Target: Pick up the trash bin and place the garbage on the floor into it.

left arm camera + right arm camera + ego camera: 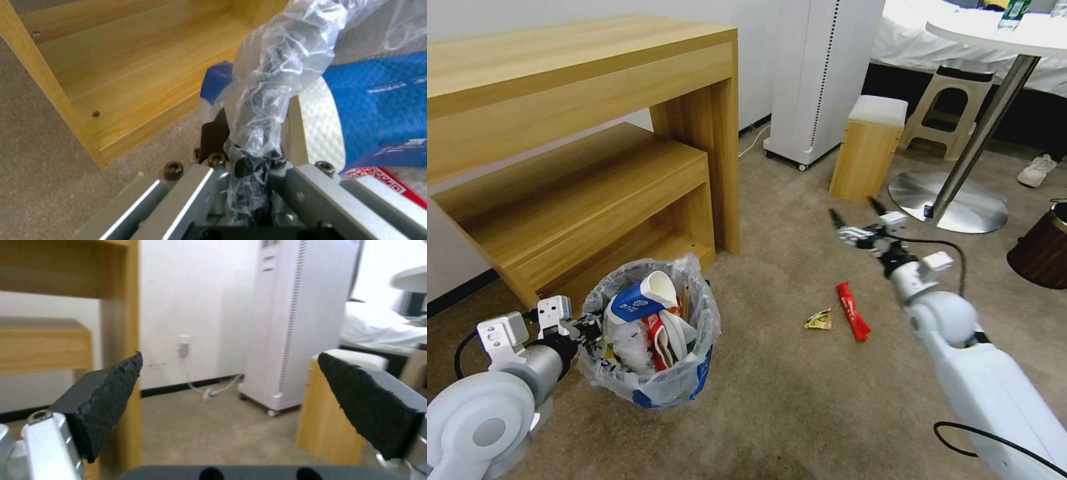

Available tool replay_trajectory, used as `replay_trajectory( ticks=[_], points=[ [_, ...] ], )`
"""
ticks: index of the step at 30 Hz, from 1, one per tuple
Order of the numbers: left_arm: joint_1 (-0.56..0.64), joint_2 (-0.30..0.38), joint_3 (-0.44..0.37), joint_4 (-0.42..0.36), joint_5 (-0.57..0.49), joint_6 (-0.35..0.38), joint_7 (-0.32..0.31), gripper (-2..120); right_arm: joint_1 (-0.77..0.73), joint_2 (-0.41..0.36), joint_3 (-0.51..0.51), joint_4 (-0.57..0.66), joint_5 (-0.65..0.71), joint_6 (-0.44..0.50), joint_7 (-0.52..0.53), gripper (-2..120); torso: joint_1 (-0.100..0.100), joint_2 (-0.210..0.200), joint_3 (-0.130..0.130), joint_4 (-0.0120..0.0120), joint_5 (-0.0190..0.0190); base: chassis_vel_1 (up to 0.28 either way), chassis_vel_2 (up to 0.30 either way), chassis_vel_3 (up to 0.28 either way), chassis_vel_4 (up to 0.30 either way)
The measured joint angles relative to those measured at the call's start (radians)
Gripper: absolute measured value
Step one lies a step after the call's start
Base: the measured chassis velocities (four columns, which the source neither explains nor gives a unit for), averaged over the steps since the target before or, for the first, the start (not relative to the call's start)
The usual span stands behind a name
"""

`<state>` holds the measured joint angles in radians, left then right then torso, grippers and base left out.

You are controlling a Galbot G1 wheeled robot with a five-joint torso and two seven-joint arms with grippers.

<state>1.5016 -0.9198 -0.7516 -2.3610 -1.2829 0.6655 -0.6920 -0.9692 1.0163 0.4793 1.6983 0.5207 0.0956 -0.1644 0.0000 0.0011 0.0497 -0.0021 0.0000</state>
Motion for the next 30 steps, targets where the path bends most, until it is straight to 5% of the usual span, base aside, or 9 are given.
replay_trajectory(
  ticks=[11,30],
  points=[
    [-0.001,-0.003,0.01,0.005,0.028,-0.005,0.034,1,-0.11,-0.007,0.108,0.052,0.024,0.07,-0.017,100,0.0,0.0,0.0,0.0001,0.0,0.0,0.0,0.0,0.0],
    [0.004,-0.008,0.012,0.002,0.033,-0.007,0.042,1,-0.122,0.004,0.093,0.064,0.024,0.085,-0.035,100,0.0,0.0,0.0,0.0002,0.0,-0.037,-0.035,-0.036,-0.042]
  ],
)
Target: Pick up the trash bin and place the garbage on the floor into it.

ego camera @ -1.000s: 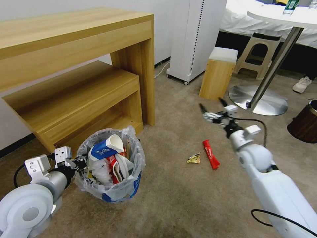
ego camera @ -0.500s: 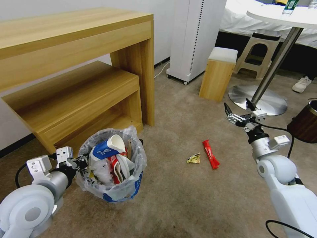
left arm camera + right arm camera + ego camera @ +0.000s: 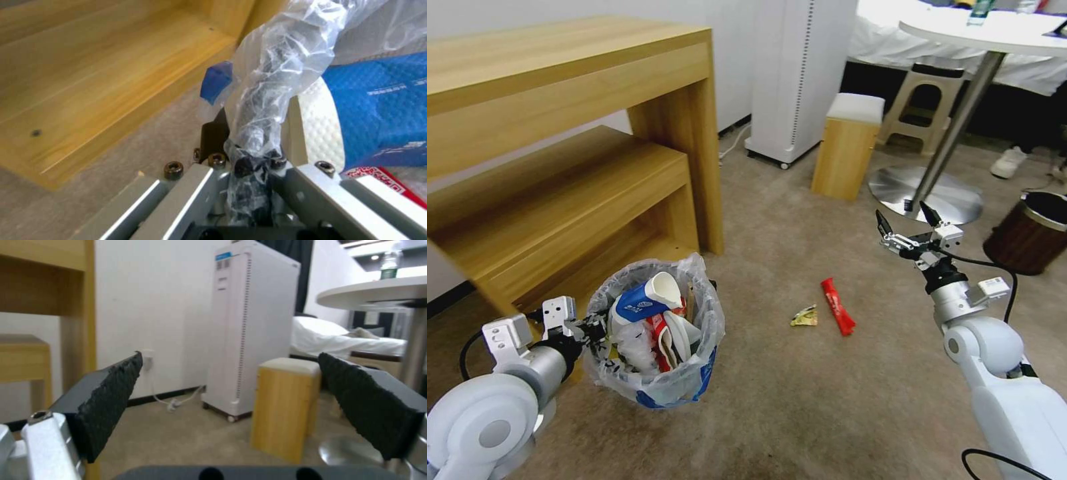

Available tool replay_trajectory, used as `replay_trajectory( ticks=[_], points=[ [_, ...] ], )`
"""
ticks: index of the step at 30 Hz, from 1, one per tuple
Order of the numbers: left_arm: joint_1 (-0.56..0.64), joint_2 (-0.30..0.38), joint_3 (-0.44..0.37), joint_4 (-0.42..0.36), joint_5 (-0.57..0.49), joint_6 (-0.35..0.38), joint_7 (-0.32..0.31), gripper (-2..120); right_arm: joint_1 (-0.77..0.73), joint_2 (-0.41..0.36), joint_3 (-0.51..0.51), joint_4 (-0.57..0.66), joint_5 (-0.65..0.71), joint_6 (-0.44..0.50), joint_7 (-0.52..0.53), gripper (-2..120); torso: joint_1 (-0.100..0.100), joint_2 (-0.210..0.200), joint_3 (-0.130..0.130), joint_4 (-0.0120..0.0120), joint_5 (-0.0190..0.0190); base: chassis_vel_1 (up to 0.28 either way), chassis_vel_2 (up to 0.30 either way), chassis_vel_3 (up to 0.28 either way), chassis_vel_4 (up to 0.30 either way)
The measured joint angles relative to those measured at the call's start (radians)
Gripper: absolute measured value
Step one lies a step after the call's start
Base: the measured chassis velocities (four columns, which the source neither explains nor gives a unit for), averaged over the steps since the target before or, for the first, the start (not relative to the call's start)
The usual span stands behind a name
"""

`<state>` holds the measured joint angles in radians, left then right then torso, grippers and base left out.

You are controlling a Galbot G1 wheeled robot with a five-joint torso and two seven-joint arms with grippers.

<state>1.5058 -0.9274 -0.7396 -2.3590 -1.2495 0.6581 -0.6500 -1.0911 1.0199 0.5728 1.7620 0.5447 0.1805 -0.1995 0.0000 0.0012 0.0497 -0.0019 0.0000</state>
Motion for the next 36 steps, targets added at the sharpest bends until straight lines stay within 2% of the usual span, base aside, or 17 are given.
replay_trajectory(
  ticks=[8,14,22,36],
  points=[
    [0.0,0.0,0.003,0.0,-0.005,-0.007,0.0,1,-0.001,0.0,-0.005,-0.001,0.009,0.012,-0.009,100,0.0,0.0,0.0,-0.0008,0.0,-0.082,-0.086,-0.085,-0.085],
    [-0.001,0.001,0.001,0.0,-0.005,-0.011,-0.002,1,-0.006,0.001,-0.008,0.004,0.02,0.004,-0.011,100,0.0,0.0,0.0,0.0004,-0.0001,-0.005,-0.006,-0.007,-0.01],
    [0.0,0.002,-0.004,0.0,-0.006,-0.013,-0.002,1,-0.004,0.006,-0.02,0.003,0.021,0.009,-0.024,100,0.0,0.0,0.0,0.0,-0.0001,-0.009,0.003,0.006,-0.008],
    [0.001,0.003,-0.007,0.0,-0.007,-0.013,0.007,1,0.004,0.01,-0.034,-0.012,0.021,0.02,-0.026,100,0.0,0.0,0.0,0.0,-0.0001,-0.177,0.187,0.183,-0.179]
  ],
)
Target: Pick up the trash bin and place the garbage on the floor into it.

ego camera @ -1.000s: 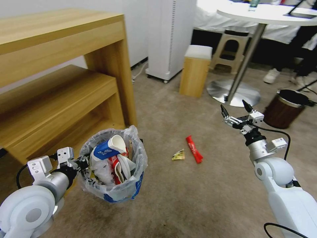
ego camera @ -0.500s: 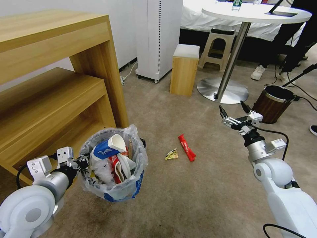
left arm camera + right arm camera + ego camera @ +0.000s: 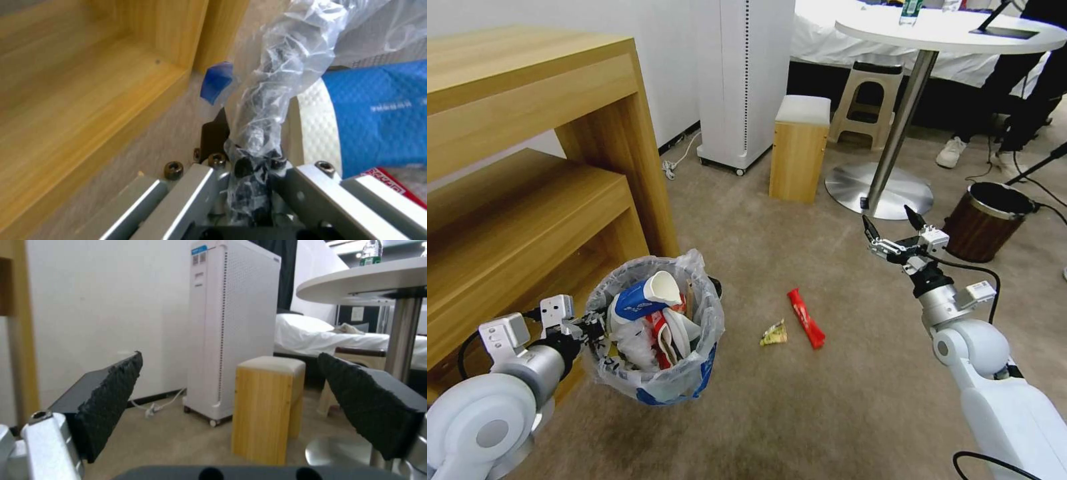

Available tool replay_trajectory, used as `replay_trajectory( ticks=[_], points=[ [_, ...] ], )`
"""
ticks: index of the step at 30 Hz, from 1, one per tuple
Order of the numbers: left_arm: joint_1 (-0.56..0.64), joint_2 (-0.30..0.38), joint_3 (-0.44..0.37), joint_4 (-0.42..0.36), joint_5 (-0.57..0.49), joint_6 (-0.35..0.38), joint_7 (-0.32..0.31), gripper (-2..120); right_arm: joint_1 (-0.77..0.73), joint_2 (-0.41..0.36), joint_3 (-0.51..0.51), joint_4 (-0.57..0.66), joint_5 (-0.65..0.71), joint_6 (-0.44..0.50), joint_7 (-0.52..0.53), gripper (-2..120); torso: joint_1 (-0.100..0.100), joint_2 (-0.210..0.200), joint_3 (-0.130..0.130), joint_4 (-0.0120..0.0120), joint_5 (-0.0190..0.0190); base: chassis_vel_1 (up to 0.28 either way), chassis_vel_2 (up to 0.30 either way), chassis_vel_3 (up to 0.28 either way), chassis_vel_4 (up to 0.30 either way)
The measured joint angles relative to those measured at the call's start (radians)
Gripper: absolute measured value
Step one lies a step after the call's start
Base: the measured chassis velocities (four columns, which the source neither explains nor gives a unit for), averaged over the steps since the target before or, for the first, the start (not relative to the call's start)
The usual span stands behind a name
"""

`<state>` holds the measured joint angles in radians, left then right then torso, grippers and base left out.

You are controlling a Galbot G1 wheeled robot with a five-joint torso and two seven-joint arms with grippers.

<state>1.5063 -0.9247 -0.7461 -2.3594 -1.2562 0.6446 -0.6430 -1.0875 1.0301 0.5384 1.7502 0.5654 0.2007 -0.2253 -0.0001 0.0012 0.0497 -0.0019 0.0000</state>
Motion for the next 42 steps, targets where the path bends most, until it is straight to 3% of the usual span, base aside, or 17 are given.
replay_trajectory(
  ticks=[10,18,26,28,30,33,34,37,42],
  points=[
    [0.007,0.003,-0.002,-0.009,0.001,0.0,0.002,1,-0.01,0.001,-0.003,0.005,-0.012,0.007,0.007,100,0.0,0.0,0.0,-0.0001,0.0005,-0.245,0.25,0.239,-0.258],
    [0.021,0.001,-0.005,-0.029,0.004,0.0,0.0,1,-0.051,-0.001,-0.026,0.021,-0.048,-0.029,0.05,100,0.0,0.0,0.0,-0.0001,-0.0001,-0.049,0.046,0.038,-0.037],
    [0.024,-0.004,-0.004,-0.036,0.009,0.0,-0.003,1,-0.118,-0.031,-0.11,0.027,-0.121,-0.249,0.118,100,0.0,0.0,0.0,-0.0002,0.0002,0.017,-0.011,-0.016,0.019],
    [0.024,-0.007,0.0,-0.036,0.011,0.0,-0.003,1,-0.119,-0.046,-0.169,0.032,-0.131,-0.385,0.167,100,0.0,0.0,0.0,-0.0002,0.0001,0.0,0.0,0.0,0.0],
    [0.023,-0.008,0.0,-0.036,0.012,0.0,-0.003,1,-0.113,-0.048,-0.184,0.033,-0.132,-0.428,0.178,100,0.0,0.0,0.0,-0.0001,0.0001,0.0,0.0,0.0,0.0],
    [0.022,-0.008,0.002,-0.035,0.012,0.0,-0.003,1,-0.066,-0.055,-0.242,0.022,-0.102,-0.632,0.202,100,0.0,0.0,0.0,0.0001,0.0,0.0,0.0,0.0,0.0],
    [0.022,-0.008,0.002,-0.035,0.012,0.0,-0.003,1,-0.066,-0.055,-0.242,0.022,-0.102,-0.632,0.202,100,0.0,0.0,0.0,0.0001,0.0,0.0,0.0,0.0,0.0],
    [0.019,-0.002,0.005,-0.034,0.012,0.0,-0.001,1,-0.015,-0.054,-0.272,-0.016,-0.079,-0.748,0.169,100,0.0,0.0,0.0,0.0,0.0,0.0,0.0,0.0,0.0],
    [0.019,0.001,0.005,-0.034,0.012,0.001,0.001,1,0.03,-0.047,-0.302,-0.068,-0.083,-0.813,0.106,100,0.0,0.0,0.0,0.0001,0.0001,0.0,0.0,0.0,0.0]
  ],
)
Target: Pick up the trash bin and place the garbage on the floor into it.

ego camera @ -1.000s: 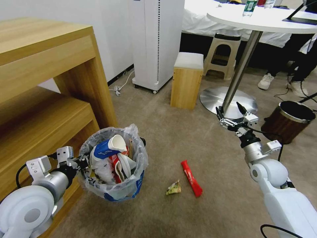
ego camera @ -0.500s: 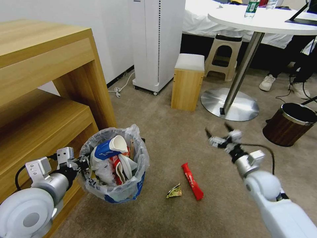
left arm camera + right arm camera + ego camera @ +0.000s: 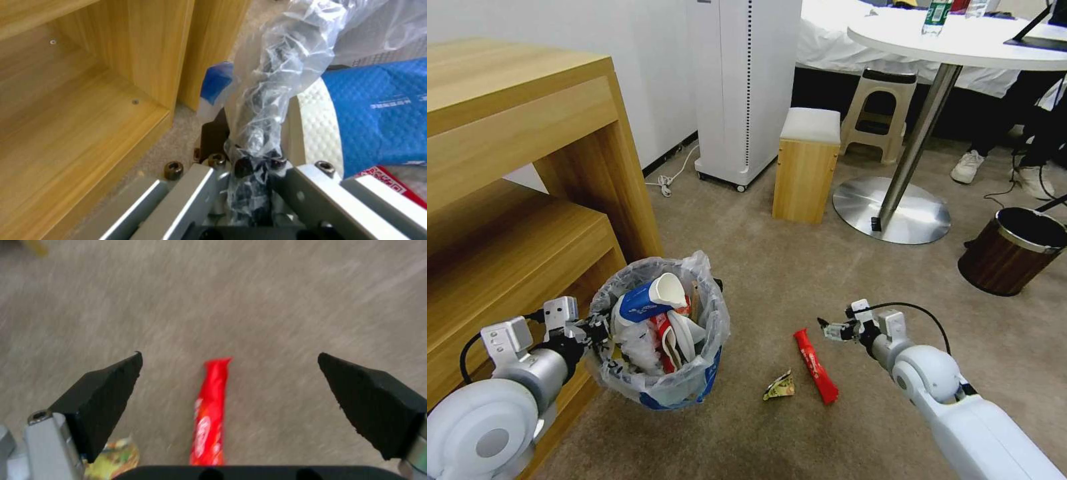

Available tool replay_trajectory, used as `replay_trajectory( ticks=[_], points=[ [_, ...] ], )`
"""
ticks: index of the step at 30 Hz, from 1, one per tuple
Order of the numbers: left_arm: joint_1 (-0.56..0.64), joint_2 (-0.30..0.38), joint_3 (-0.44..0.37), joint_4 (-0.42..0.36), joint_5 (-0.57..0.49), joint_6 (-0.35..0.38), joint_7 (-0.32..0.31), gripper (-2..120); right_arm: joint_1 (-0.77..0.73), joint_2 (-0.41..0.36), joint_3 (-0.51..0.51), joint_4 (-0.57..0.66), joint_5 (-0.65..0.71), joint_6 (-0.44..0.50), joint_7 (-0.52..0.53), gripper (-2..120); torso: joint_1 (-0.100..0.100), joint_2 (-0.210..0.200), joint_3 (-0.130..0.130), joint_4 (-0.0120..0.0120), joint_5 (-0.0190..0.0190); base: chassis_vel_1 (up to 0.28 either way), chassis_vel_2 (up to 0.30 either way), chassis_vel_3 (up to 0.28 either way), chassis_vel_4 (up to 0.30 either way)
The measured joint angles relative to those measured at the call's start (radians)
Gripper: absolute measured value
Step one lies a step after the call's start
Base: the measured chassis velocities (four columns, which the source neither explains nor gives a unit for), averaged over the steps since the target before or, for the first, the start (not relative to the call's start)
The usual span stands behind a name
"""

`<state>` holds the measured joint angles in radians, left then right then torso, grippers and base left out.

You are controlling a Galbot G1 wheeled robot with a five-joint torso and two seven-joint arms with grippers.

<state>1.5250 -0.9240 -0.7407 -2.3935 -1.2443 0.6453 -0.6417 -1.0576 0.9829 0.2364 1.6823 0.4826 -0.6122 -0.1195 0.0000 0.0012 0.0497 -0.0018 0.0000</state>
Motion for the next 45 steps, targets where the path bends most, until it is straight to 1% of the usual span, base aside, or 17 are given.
replay_trajectory(
  ticks=[3,12,15,24,30,33,40,43,44,45],
  points=[
    [0.0,0.001,0.001,0.0,0.0,0.0,0.001,1,0.027,0.005,-0.045,-0.055,-0.022,-0.028,-0.043,100,0.0,0.0,0.0,-0.0001,0.0001,0.0,0.0,0.0,0.0],
    [-0.003,0.002,0.005,0.001,0.0,0.001,0.002,1,0.063,0.026,-0.113,-0.137,-0.04,-0.068,-0.061,100,0.0,0.0,0.0,-0.0002,0.0,0.0,0.0,0.0,0.0],
    [-0.007,0.001,0.009,0.006,0.001,0.002,0.003,1,0.079,0.043,-0.135,-0.186,-0.065,-0.073,-0.063,100,0.0,0.0,0.0,-0.0001,0.0,0.0,0.0,0.0,0.0],
    [-0.009,-0.001,0.014,0.013,0.006,0.002,0.005,1,0.087,0.06,-0.15,-0.246,-0.11,-0.071,-0.056,100,0.0,0.0,0.0,-0.0002,0.0,0.0,0.0,0.0,0.0],
    [-0.017,-0.001,0.022,0.02,0.009,0.002,0.006,1,0.114,0.095,-0.155,-0.307,-0.122,-0.07,-0.048,100,0.0,0.0,0.0,-0.0001,-0.0001,0.0,0.0,0.0,0.0],
    [-0.021,-0.002,0.026,0.024,0.011,0.002,0.007,1,0.125,0.103,-0.168,-0.33,-0.129,-0.065,-0.055,100,0.0,0.0,0.0,-0.0001,0.0,0.0,0.0,0.0,0.0],
    [-0.026,-0.004,0.033,0.031,0.016,0.002,0.013,1,0.147,0.142,-0.188,-0.392,-0.193,-0.044,-0.082,98,0.0,0.0,0.0,-0.0002,0.0,0.0,0.0,0.0,0.0],
    [-0.027,-0.002,0.034,0.036,0.016,0.002,0.015,1,0.161,0.175,-0.19,-0.437,-0.221,-0.037,-0.087,88,0.0,0.0,0.0,0.0,0.0,0.0,0.0,0.0,0.0],
    [-0.027,-0.002,0.034,0.036,0.016,0.002,0.015,1,0.161,0.175,-0.19,-0.437,-0.221,-0.037,-0.087,88,0.0,0.0,0.0,0.0,0.0,0.0,0.0,0.0,0.0],
    [-0.027,-0.001,0.034,0.037,0.016,0.002,0.016,1,0.165,0.185,-0.19,-0.451,-0.229,-0.035,-0.089,82,0.0,0.0,0.0,-0.0001,0.0,0.0,0.0,0.0,0.0]
  ],
)
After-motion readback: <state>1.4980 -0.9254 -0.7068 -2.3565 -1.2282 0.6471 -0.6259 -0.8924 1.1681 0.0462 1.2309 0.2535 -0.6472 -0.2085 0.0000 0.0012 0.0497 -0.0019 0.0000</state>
